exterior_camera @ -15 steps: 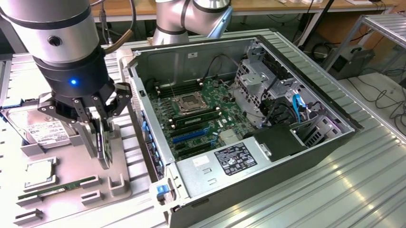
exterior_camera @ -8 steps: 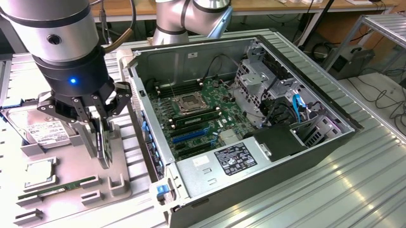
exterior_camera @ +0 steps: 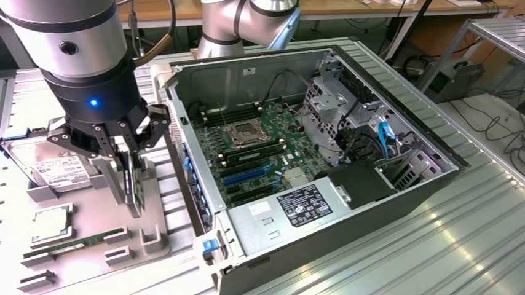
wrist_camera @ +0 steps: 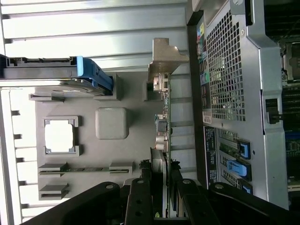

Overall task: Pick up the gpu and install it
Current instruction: 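Pick up the gpu and move the gpu toward the slot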

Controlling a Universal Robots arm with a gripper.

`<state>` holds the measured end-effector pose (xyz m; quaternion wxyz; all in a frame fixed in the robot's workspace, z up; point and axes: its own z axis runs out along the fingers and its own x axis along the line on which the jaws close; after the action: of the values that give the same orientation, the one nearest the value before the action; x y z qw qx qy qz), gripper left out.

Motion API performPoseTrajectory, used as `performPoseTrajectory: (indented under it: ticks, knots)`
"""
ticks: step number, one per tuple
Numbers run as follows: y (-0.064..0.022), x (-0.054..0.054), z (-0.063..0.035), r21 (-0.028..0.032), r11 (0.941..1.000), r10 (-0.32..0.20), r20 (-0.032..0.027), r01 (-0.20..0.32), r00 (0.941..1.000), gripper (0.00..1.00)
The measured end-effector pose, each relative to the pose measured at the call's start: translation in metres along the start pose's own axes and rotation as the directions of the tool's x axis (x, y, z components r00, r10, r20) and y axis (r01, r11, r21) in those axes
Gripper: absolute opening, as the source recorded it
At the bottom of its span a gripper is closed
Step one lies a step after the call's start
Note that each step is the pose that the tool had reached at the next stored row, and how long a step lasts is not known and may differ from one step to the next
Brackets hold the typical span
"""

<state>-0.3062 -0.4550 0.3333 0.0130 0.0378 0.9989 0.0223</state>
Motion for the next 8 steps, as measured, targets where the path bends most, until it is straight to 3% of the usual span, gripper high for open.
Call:
performPoseTrajectory:
  ticks: [8]
  knots:
    - [0.0001, 0.0000, -0.0027, -0.0001, 1.0000, 0.000, 0.0002, 0.000, 1.0000, 0.26]
